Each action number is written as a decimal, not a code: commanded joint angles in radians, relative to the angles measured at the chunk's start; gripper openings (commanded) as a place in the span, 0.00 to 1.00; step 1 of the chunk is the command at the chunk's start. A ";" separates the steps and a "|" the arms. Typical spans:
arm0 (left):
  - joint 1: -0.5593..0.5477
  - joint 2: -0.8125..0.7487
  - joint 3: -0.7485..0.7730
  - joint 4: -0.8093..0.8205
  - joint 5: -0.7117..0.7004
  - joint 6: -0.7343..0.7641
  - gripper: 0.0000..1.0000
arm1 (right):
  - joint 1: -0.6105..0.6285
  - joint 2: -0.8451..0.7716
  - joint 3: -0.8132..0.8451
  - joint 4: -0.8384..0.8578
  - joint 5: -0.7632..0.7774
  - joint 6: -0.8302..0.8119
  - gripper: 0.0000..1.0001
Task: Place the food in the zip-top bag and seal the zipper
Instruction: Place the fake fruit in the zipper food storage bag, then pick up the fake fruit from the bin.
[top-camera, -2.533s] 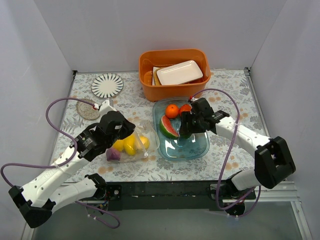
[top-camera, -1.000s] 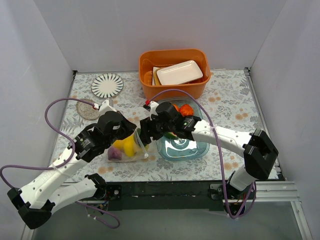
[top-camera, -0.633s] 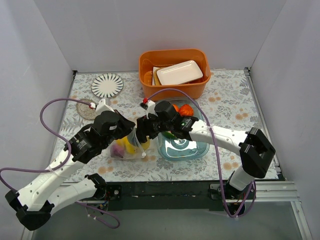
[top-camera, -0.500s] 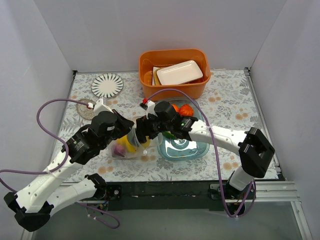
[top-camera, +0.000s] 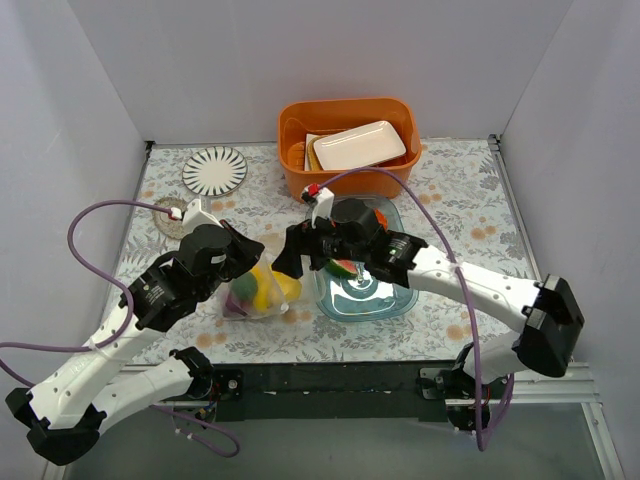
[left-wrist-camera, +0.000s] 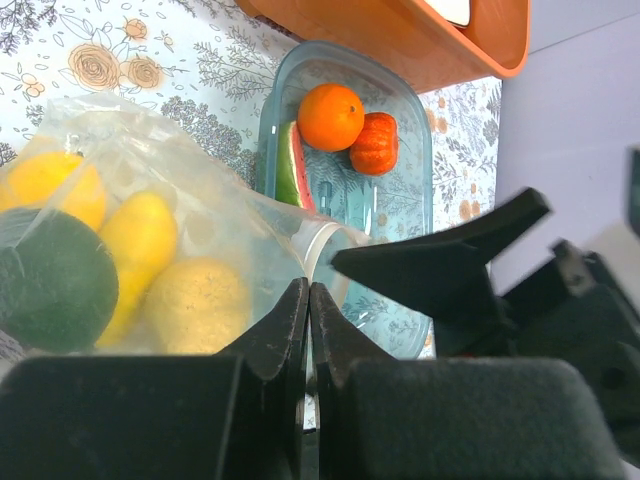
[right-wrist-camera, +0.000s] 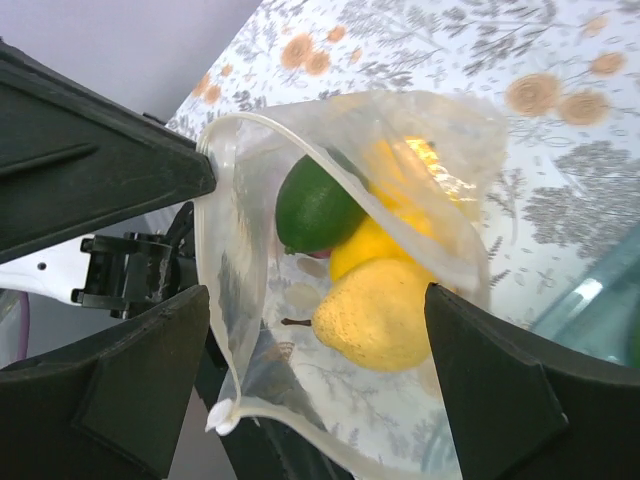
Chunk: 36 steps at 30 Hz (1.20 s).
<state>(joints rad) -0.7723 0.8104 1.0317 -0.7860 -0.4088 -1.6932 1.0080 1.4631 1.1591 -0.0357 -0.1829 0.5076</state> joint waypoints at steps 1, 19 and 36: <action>0.002 -0.013 0.022 0.005 -0.027 -0.010 0.00 | -0.014 -0.115 -0.035 -0.075 0.202 -0.037 0.95; 0.004 0.001 -0.018 0.016 -0.018 -0.017 0.00 | -0.324 -0.052 -0.046 -0.323 0.505 -0.017 0.98; 0.002 -0.014 -0.027 0.001 -0.025 -0.022 0.00 | -0.376 0.290 0.099 -0.219 0.533 -0.564 0.98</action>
<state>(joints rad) -0.7723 0.8131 1.0122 -0.7853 -0.4088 -1.7103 0.6350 1.7645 1.2610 -0.3351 0.3607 0.1078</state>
